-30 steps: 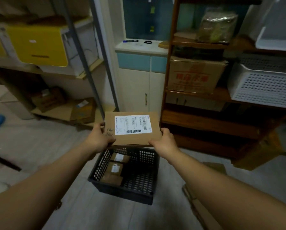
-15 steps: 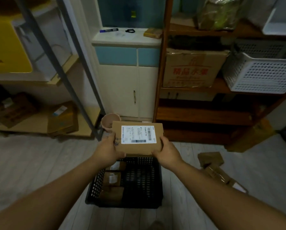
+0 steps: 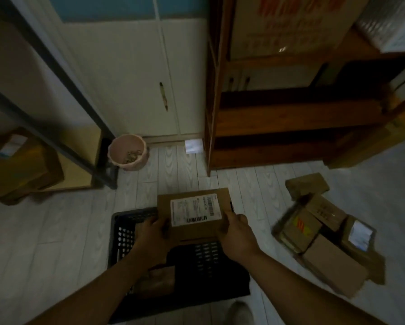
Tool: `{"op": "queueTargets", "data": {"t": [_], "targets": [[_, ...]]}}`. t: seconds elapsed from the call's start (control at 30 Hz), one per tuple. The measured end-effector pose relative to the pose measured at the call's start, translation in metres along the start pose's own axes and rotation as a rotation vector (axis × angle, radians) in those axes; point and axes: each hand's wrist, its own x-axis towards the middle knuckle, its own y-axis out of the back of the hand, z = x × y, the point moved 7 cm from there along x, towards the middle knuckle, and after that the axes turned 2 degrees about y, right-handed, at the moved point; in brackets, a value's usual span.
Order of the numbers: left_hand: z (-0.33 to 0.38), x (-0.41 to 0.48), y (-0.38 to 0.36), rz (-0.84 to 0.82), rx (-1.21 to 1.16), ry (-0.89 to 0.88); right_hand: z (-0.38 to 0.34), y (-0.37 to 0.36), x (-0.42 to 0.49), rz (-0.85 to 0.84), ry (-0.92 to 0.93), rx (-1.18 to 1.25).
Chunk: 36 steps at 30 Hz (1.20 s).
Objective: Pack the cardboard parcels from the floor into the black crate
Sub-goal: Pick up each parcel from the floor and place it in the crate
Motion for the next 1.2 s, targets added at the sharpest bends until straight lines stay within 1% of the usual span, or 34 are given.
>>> {"op": "queueTargets", "data": {"t": [0.1,0.2,0.27,0.37,0.43,0.57,0.7,0.83,1.03,1.2], "targets": [[-0.051,0.048,-0.048,-0.074,-0.024,0.003,0.039,-0.057,0.04,-0.026,-0.031,-0.002],[-0.114,0.106,-0.094,-0.071,-0.112,0.067,0.079,-0.105,0.08,-0.052,-0.078,0.003],[-0.145,0.141,-0.125,-0.114,-0.127,0.084,0.104,-0.133,0.106,-0.084,-0.106,-0.022],[-0.142,0.163,-0.147,-0.159,-0.23,0.114,0.135,-0.164,0.138,-0.105,-0.122,-0.04],[-0.16,0.185,-0.173,-0.223,-0.28,0.152,0.156,-0.184,0.16,-0.113,-0.14,-0.056],[-0.183,0.219,-0.205,-0.274,-0.294,0.217,0.183,-0.212,0.205,-0.149,-0.181,-0.094],[-0.194,0.243,-0.233,-0.252,-0.339,0.191,0.204,-0.246,0.239,-0.195,-0.201,-0.177],[-0.202,0.262,-0.254,-0.261,-0.412,0.137,0.221,-0.269,0.257,-0.17,-0.24,-0.214],[-0.213,0.29,-0.277,-0.239,-0.433,0.134,0.243,-0.284,0.279,-0.137,-0.28,-0.189],[-0.211,0.286,-0.277,-0.338,-0.385,0.156,0.243,-0.282,0.283,-0.15,-0.292,-0.07]]}}
